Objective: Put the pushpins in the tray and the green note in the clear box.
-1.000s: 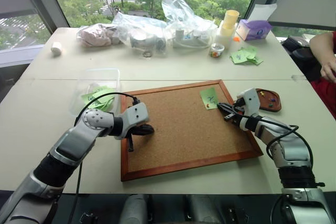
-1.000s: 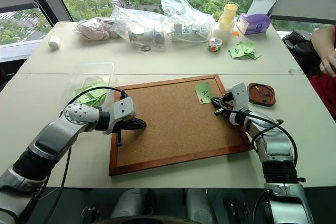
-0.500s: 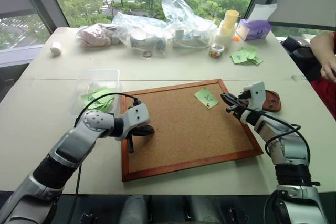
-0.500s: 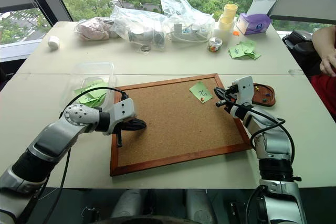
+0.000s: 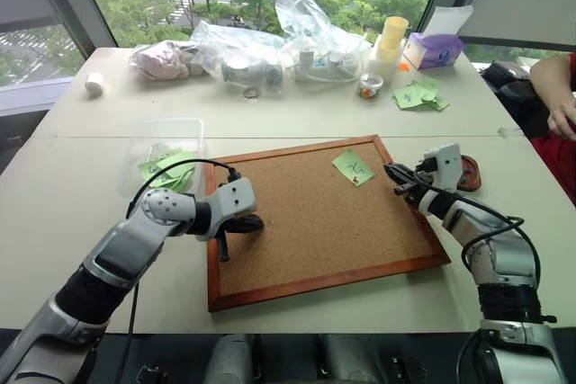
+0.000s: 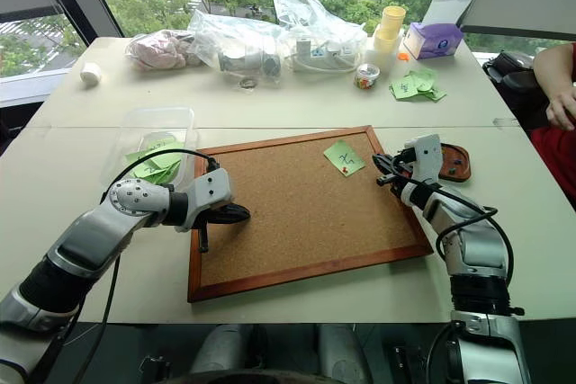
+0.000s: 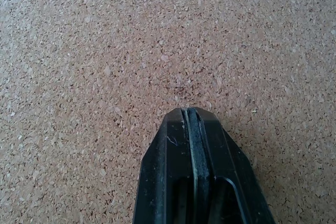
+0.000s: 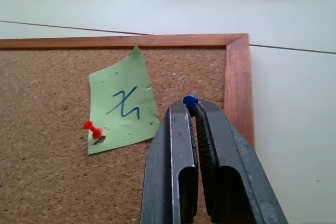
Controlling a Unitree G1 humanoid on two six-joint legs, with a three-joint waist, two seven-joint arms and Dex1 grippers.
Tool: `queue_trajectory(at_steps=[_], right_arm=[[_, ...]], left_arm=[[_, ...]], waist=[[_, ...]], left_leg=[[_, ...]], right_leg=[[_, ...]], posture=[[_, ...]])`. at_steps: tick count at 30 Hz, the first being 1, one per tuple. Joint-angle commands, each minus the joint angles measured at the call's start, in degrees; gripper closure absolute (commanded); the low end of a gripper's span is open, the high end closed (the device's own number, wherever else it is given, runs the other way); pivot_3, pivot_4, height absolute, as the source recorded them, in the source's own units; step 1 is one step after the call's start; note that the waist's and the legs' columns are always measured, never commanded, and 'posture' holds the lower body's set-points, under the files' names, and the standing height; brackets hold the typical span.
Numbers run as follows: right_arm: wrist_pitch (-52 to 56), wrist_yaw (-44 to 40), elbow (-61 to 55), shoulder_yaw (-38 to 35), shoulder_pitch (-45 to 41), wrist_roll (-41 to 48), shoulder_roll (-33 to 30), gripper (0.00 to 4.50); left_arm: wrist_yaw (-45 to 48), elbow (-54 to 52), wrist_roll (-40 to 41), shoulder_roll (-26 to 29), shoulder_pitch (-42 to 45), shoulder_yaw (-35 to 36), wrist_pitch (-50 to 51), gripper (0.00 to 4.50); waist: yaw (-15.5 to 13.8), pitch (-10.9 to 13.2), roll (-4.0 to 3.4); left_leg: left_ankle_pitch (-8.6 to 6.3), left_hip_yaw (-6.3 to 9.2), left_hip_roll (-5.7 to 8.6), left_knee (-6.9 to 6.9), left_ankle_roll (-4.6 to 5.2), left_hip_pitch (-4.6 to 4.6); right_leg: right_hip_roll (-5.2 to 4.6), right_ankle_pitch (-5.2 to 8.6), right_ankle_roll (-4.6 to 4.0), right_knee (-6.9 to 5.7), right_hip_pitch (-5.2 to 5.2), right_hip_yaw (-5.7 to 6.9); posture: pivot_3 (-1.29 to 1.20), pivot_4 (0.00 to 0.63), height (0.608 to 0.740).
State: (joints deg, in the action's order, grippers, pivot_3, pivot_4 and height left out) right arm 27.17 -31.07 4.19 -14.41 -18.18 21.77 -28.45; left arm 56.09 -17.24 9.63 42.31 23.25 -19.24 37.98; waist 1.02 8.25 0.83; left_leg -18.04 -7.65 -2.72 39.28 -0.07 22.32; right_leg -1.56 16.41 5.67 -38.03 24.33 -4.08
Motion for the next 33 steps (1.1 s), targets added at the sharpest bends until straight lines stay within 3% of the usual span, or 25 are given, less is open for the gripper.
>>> queue_trajectory(at_steps=[1,12,15,22,33], right_arm=[[-0.08,4.78,1.88,-6.69,-2.65,-1.3,-5.28,4.45],[-0.68,11.63,15.19,-5.46,-6.91,-6.89,-7.37,4.45],[-1.35,11.22,17.17,-5.41,-7.46,-7.1,-7.42,3.46],[-2.98,11.44,18.96,-6.58,-8.22,-6.96,-7.85,0.02],[-1.36,6.57,6.08,-7.25,-8.24,-0.3,-6.99,0.02]], left_arm=[[0.8,-0.16,-0.23,0.46,-1.54,-1.47,1.1,4.5],[1.3,0.56,-0.44,-0.05,-1.04,-1.84,0.57,4.5],[1.29,0.53,-0.45,0.01,-1.13,-1.74,0.55,4.5],[1.17,0.33,-0.42,0.05,-1.35,-1.59,0.79,4.5],[1.36,0.72,-0.54,0.18,-1.2,-1.47,0.49,4.5]], waist=[[0.01,0.0,0.0],[0.16,-0.05,-0.06],[0.14,-0.05,-0.06],[0.18,-0.05,-0.06],[0.15,-0.05,-0.07]], left_leg=[[0.0,-0.01,0.0,0.0,0.0,0.0],[0.01,-0.06,0.0,-0.03,-0.01,-0.04],[0.01,-0.05,0.0,-0.04,-0.02,-0.04],[0.02,-0.05,-0.01,-0.04,-0.03,-0.04],[0.02,-0.05,-0.01,-0.04,-0.03,-0.04]], right_leg=[[-0.01,0.0,0.0,0.0,0.0,0.0],[0.0,0.0,0.0,0.0,0.0,-0.04],[0.01,0.0,0.0,0.0,0.0,-0.04],[0.01,0.0,0.0,0.0,0.0,-0.04],[0.01,0.0,0.01,0.0,0.0,-0.04]], posture=[[0.0,0.15,0.738],[0.0,0.15,0.738],[0.0,0.15,0.738],[0.0,0.15,0.738],[0.0,0.15,0.738]])
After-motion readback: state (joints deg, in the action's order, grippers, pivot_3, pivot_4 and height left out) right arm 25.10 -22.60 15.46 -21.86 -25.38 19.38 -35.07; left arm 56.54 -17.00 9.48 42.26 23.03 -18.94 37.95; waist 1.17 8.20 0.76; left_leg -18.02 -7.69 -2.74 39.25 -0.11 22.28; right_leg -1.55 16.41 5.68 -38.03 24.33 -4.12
